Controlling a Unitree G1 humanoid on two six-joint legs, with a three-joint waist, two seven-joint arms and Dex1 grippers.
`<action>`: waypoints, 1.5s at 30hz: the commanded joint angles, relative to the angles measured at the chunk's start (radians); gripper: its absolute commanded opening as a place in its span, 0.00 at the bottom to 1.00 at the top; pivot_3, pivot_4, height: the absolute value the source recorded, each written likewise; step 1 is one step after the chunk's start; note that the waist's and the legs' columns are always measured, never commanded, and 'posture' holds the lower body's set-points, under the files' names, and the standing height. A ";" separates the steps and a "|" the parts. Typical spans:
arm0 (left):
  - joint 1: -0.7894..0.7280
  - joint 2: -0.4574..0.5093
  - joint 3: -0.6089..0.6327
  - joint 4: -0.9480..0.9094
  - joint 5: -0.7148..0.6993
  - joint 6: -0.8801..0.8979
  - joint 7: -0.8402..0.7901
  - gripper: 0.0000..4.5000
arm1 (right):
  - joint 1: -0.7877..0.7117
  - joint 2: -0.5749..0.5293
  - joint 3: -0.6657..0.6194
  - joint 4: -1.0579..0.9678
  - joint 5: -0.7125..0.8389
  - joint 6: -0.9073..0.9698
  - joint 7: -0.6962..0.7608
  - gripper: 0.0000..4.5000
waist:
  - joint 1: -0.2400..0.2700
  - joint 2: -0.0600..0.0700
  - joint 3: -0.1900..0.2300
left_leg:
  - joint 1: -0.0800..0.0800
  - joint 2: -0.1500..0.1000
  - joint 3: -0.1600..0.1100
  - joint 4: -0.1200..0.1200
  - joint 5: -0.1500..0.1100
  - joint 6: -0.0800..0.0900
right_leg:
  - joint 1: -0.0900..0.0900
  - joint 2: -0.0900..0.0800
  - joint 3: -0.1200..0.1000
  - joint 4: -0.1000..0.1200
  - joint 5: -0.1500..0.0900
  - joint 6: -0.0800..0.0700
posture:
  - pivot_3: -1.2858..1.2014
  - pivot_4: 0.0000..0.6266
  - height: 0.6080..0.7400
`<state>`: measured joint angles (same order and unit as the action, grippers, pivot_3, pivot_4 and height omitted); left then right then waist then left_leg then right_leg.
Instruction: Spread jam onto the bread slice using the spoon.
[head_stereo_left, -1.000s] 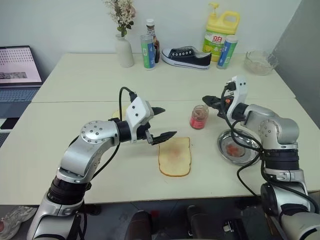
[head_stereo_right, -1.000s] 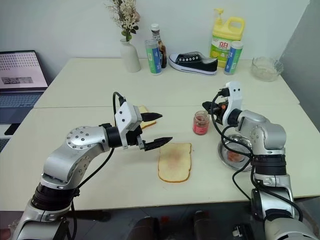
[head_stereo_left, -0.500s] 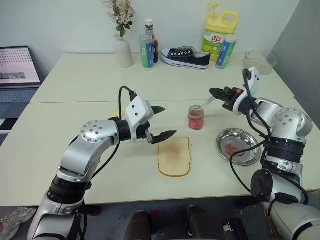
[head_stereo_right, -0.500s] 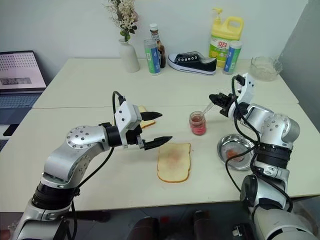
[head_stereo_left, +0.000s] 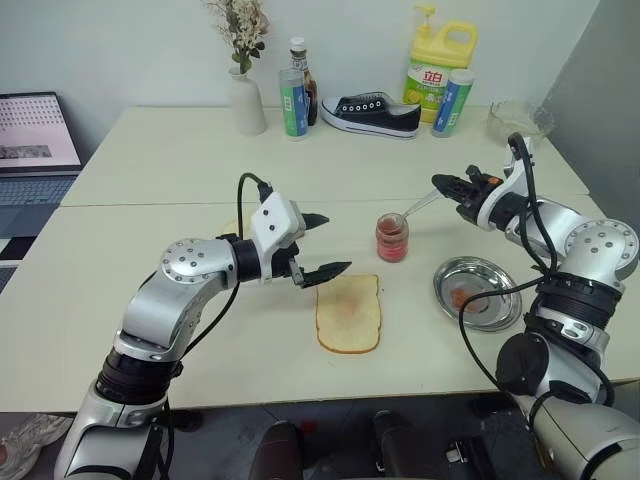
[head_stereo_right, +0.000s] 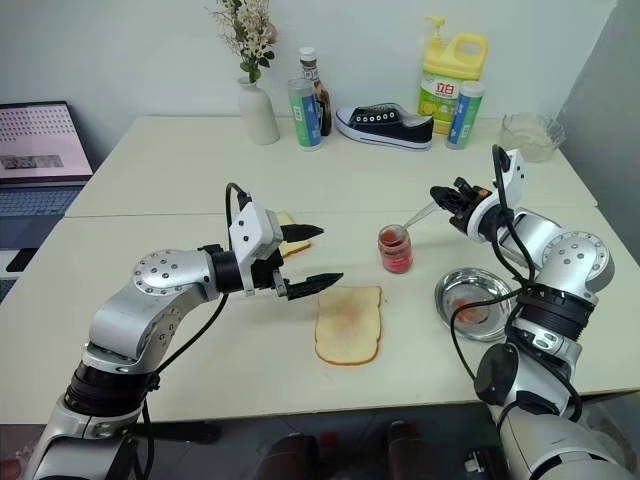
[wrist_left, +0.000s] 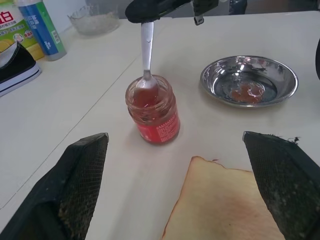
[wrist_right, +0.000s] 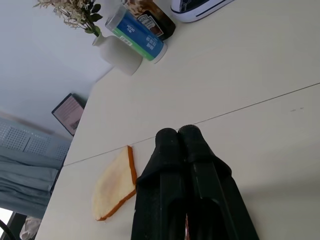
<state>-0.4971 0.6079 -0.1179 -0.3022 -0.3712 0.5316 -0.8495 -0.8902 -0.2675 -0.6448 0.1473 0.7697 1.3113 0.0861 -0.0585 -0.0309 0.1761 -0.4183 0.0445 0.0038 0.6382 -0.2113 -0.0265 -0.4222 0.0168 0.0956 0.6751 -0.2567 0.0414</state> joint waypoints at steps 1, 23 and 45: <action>-0.026 0.005 0.013 -0.008 0.006 -0.025 -0.010 1.00 | -0.005 -0.022 -0.013 -0.049 0.034 -0.016 -0.002 0.00 | 0.000 0.000 0.000 | 0.000 0.000 0.000 0.000 0.000 0.000 | 0.000 0.000 0.000 0.000 0.000 0.000 | 0.52 0.24 1.00; -0.035 0.011 0.014 0.000 0.006 -0.027 -0.032 1.00 | 0.021 -0.095 0.011 -0.056 0.027 -0.061 0.030 0.00 | 0.000 0.000 0.000 | 0.000 0.000 0.000 -0.001 0.000 0.000 | 0.000 0.000 0.000 -0.001 0.000 0.000 | 0.52 0.24 1.00; -0.044 0.009 0.013 0.009 0.010 -0.030 -0.042 1.00 | 0.034 -0.109 0.019 -0.065 0.047 -0.071 0.032 0.00 | 0.000 0.000 0.000 | 0.000 0.000 0.000 -0.002 0.000 0.000 | 0.000 0.000 0.000 -0.002 0.000 0.000 | 0.52 0.24 1.00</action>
<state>-0.5196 0.6101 -0.1181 -0.2757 -0.3653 0.5201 -0.8865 -0.8433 -0.3701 -0.6025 0.1231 0.7826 1.2526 0.1220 -0.0585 -0.0309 0.1762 -0.4184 0.0445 0.0041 0.6366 -0.2113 -0.0265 -0.4222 0.0167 0.0958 0.6734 -0.2567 0.0414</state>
